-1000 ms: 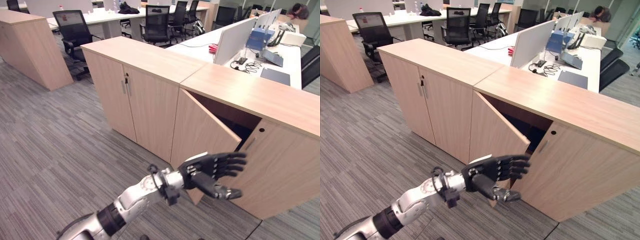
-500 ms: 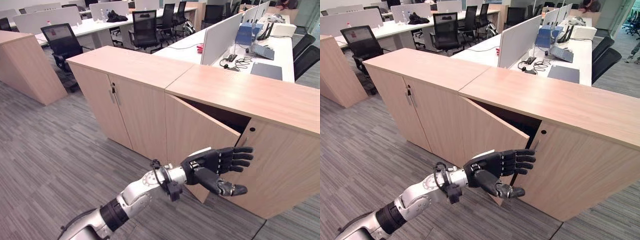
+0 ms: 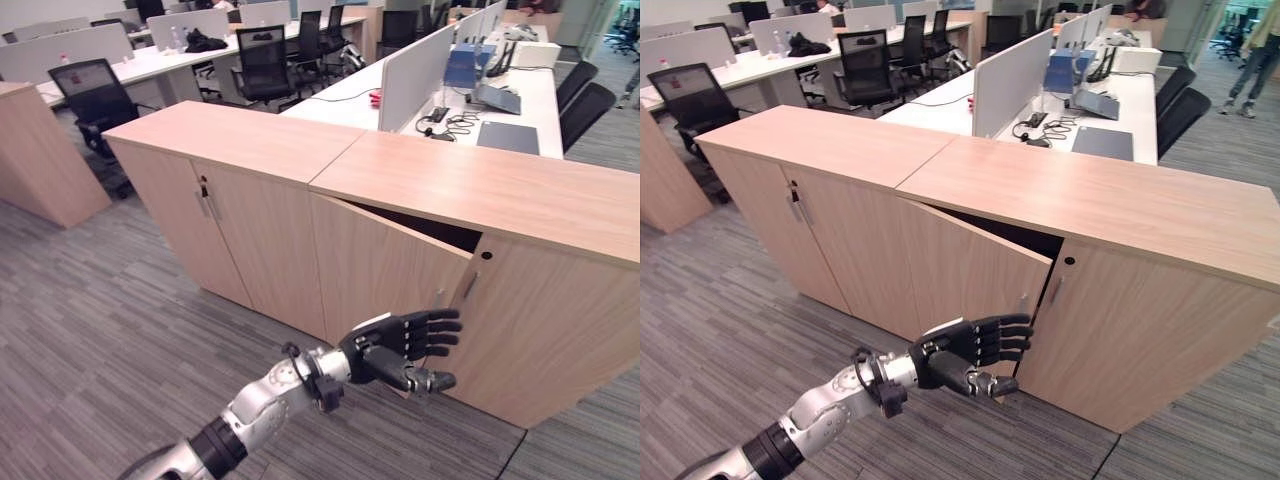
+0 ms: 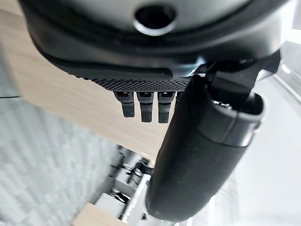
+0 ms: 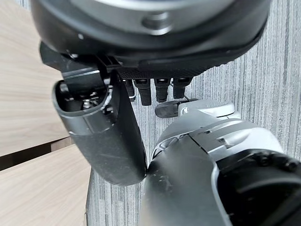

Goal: Put the empty folder in the office cabinet

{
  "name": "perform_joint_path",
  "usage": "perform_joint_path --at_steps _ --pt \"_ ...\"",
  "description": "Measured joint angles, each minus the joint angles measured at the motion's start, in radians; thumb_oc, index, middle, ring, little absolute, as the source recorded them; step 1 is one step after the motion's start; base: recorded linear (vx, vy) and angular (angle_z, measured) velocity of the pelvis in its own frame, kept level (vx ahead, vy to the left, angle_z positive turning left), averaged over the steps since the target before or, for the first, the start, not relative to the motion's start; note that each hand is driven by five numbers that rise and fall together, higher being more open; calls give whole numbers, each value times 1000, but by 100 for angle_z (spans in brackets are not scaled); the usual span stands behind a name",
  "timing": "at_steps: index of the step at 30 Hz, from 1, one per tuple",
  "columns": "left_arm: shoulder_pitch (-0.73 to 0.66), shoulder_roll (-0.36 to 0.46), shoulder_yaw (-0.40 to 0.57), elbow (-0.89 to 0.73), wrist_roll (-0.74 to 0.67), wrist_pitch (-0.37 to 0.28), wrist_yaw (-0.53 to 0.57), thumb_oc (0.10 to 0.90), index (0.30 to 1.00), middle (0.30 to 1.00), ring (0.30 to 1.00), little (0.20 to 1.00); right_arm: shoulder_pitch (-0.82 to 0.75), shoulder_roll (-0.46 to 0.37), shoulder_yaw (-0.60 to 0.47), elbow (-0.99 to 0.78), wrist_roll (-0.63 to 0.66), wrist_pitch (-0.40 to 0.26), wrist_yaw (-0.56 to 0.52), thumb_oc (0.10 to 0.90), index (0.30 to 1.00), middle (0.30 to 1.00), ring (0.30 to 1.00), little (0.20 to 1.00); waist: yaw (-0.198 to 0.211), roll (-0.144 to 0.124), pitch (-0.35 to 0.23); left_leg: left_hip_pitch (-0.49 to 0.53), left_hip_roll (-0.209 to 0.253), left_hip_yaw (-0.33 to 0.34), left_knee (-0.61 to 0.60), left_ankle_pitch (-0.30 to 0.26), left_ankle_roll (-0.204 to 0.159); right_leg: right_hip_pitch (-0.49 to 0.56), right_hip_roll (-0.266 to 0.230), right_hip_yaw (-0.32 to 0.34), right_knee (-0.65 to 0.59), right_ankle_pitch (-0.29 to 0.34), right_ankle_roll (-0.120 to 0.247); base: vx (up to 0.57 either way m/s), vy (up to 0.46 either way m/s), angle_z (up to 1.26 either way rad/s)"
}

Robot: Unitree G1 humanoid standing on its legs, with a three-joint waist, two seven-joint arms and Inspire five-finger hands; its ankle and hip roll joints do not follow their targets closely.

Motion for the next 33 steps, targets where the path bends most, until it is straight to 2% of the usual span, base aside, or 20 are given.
perform_joint_path --at_steps 5,9,11,12,16,21,23,24,25,28,29,30,31,32,33 --pt "119 19 106 5 32 -5 1 800 900 900 900 900 6 0 1 -45 -14 3 3 800 900 900 900 900 -13 5 1 11 20 24 0 6 0 -5 27 24 0 -1 -17 15 -75 -17" --pt "161 68 204 6 122 -11 4 800 900 900 900 900 35 2 -13 -65 -18 2 15 800 900 900 900 900 -7 6 1 22 46 29 0 9 -16 2 54 32 0 -12 -29 15 -99 -6" --pt "207 58 264 8 161 -35 9 800 900 900 900 900 39 7 -34 -67 -18 6 17 800 900 900 900 900 -1 6 1 31 56 33 1 9 -22 8 65 36 0 -15 -35 10 -134 -12" --pt "234 27 297 38 186 -67 21 800 900 900 900 900 44 8 -42 -67 -16 5 20 800 900 900 900 900 7 5 -1 35 66 36 2 7 -27 10 76 44 0 -19 -40 15 -151 -10" --pt "277 20 337 124 246 -76 23 800 900 900 900 900 51 7 -41 -67 -16 6 25 800 900 900 900 900 10 1 -2 40 88 44 2 10 -42 8 97 54 0 -25 -51 19 -95 -9" --pt "367 3 402 359 327 -88 34 800 900 900 900 900 56 1 -41 -68 -16 10 41 800 900 900 900 900 9 -3 -4 63 133 80 6 7 -56 6 145 88 0 -35 -78 8 -148 -24" --pt "390 -3 436 450 334 -92 42 800 900 900 900 900 65 -2 -42 -66 -17 15 47 800 900 900 900 900 20 -12 -5 51 158 85 57 0 -55 4 169 101 1 -46 -97 -42 -161 -34" --pt "390 -1 449 522 344 -89 55 800 900 900 900 900 71 -1 -39 -61 -17 20 47 800 900 900 900 900 38 -21 0 45 168 79 100 -2 -48 3 166 128 0 -46 -111 -56 -72 -61" --pt "392 -1 454 591 365 -88 67 800 900 900 900 900 72 -10 -39 -51 -18 24 47 800 900 900 900 900 62 -26 2 34 182 42 145 -1 -49 6 177 140 1 -45 -124 -42 -31 -54" --pt "394 -20 478 703 364 -87 71 800 900 900 900 900 73 -36 -38 -45 -19 27 48 800 900 900 900 900 66 -38 14 -17 192 -59 249 3 -51 8 180 162 1 -41 -150 -140 23 -21" --pt "367 -66 509 792 362 -95 75 800 900 900 900 900 68 -64 -36 -46 -19 29 52 800 900 900 900 900 69 -54 21 -94 145 -186 326 -55 -75 -8 162 173 6 -30 -175 -50 44 -19" --pt "367 -78 511 805 362 -95 83 800 900 900 900 900 60 -77 -39 -45 -18 29 51 800 900 900 900 900 80 -52 24 -114 115 -216 325 -77 -72 -19 154 184 2 -35 -175 -72 81 -19" --pt "333 -94 472 855 373 -98 85 800 900 900 900 900 48 -109 -39 -53 -18 27 51 800 900 900 900 900 84 -44 41 -162 26 -304 314 -110 -61 -42 135 194 2 -25 -180 -56 78 -26" --pt "321 -100 450 864 408 -99 85 800 900 900 900 900 36 -133 -40 -55 -18 27 51 800 900 900 900 900 85 -31 74 -170 -33 -311 275 -116 -34 -42 125 193 2 -12 -171 -14 165 -13" --pt "313 -109 442 895 442 -109 81 800 900 900 900 900 22 -147 -39 -55 -18 25 50 800 900 900 900 900 81 -10 87 -176 -62 -311 249 -111 -27 -45 132 190 2 -11 -168 6 127 -12"
